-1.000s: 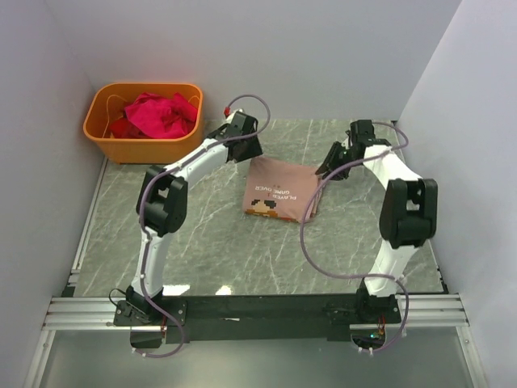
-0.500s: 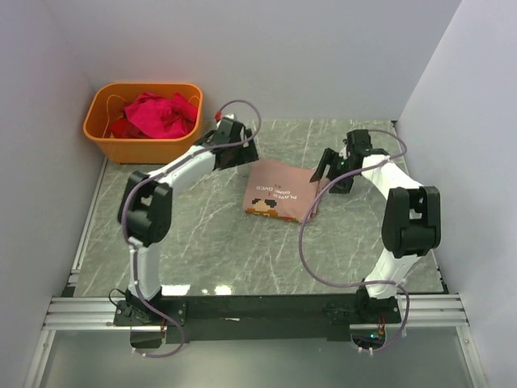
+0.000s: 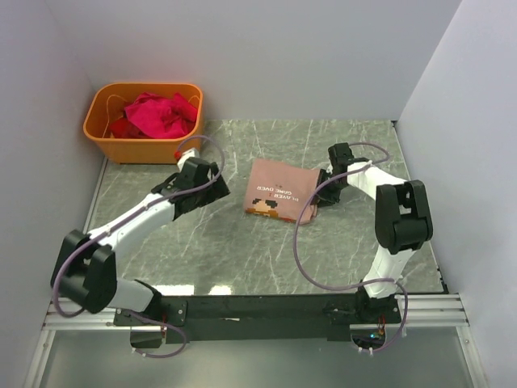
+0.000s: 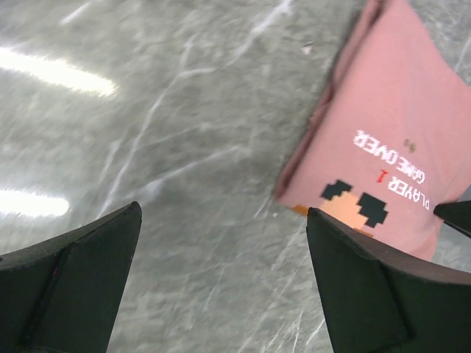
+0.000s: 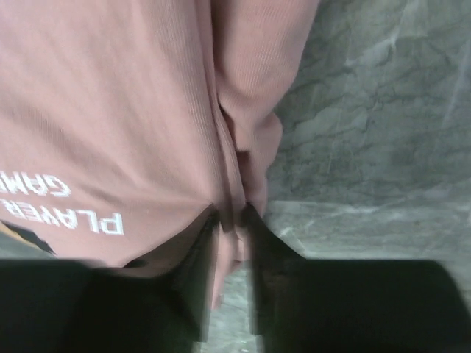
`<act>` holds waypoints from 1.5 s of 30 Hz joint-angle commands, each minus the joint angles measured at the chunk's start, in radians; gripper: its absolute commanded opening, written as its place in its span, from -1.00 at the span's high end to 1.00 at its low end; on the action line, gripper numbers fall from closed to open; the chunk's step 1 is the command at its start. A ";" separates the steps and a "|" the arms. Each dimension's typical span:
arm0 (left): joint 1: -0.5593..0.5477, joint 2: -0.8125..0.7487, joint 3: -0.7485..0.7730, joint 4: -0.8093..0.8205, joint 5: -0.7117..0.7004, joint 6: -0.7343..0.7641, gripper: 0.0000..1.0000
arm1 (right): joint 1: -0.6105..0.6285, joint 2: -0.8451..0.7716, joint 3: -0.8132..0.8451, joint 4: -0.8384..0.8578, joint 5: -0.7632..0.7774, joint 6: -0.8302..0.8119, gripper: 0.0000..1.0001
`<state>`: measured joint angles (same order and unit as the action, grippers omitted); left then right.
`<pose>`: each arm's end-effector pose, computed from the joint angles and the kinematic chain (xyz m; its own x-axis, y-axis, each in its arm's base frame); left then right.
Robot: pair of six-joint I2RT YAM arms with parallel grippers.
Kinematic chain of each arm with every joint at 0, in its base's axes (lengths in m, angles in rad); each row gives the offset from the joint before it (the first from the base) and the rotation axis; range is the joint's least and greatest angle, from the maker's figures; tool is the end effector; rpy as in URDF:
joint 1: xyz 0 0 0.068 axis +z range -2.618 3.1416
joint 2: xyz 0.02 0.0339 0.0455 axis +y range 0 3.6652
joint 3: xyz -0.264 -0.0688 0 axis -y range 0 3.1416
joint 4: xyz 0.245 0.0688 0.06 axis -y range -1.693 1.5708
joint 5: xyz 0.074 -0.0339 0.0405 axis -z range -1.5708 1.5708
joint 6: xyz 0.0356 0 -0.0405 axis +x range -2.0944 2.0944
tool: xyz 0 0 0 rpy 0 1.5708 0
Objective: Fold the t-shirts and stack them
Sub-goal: Neatly place the folded tshirt to the corner
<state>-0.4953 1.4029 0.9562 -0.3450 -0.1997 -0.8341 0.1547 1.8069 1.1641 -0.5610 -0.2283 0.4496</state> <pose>0.2667 -0.1360 0.2446 -0.6748 -0.4606 -0.5766 -0.2331 0.8744 -0.4256 0.3474 0.0623 0.1699 -0.9307 0.2833 -0.2313 0.1934 0.9180 0.3462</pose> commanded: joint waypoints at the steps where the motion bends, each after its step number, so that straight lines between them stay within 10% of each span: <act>1: -0.003 -0.090 -0.056 -0.011 -0.075 -0.069 -0.99 | 0.003 0.038 0.052 0.016 0.029 -0.005 0.53; 7: -0.003 -0.159 -0.083 -0.069 -0.119 -0.097 -0.99 | 0.003 0.112 0.181 -0.008 0.069 -0.061 1.00; 28: -0.003 -0.127 -0.033 -0.121 -0.207 -0.097 -0.99 | -0.176 0.551 0.975 -0.218 0.365 -0.173 1.00; 45: -0.002 -0.051 0.093 -0.190 -0.244 -0.109 -0.99 | -0.471 0.669 1.169 -0.027 0.262 -0.061 1.00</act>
<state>-0.4953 1.3468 0.9981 -0.5209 -0.4149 -0.9337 -0.3168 2.4935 2.2848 -0.6800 0.0608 0.3599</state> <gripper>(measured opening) 0.995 0.009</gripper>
